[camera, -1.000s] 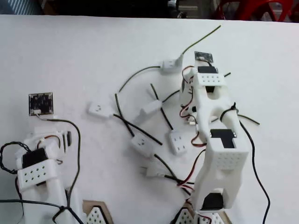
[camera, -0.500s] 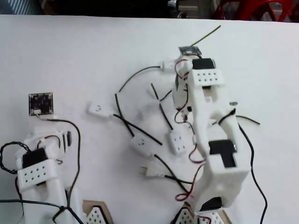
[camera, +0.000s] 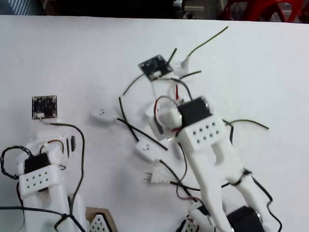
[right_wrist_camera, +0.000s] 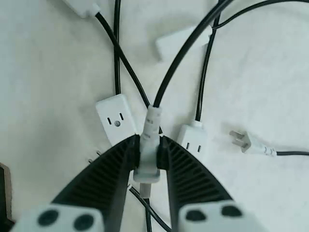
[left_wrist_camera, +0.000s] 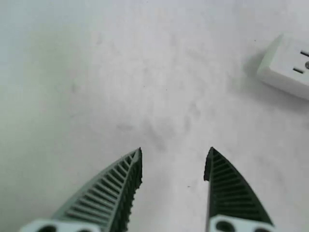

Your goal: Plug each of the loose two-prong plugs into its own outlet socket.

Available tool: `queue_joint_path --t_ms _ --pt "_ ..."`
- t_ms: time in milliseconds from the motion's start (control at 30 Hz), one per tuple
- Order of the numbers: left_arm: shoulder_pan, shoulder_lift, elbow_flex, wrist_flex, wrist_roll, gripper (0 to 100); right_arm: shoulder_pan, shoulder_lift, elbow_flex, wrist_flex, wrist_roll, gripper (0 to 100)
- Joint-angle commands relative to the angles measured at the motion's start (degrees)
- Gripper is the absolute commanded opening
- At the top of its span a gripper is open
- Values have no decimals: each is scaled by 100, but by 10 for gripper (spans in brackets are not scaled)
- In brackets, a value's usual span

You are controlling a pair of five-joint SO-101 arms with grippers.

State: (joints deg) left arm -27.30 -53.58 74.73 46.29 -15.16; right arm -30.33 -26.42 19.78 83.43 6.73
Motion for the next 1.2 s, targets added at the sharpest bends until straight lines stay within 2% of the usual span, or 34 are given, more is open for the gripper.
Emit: queue_joint_path --t_ms 0,267,433,567,833,1000,1167 --pt "101 -171 -62 -132 35 218 -426 -787 730 -796 53 17" --pt "980 -180 -862 -237 62 217 -1455 -1798 2119 -2932 18 17" --pt "1279 -180 -1547 -229 1099 218 -1684 -2202 2752 -3846 9 17" --pt "1358 -180 -1846 -202 1618 218 -1938 -2791 3138 -4092 9 17" --pt "2149 -382 -2004 158 1662 218 -2009 -3688 3930 -4620 9 17" --pt "2800 -1622 -1916 571 1662 218 -2000 -3776 4176 -4716 9 17" --pt "3776 -3037 -1222 642 1635 218 -2000 -3776 4211 -4690 0 17"
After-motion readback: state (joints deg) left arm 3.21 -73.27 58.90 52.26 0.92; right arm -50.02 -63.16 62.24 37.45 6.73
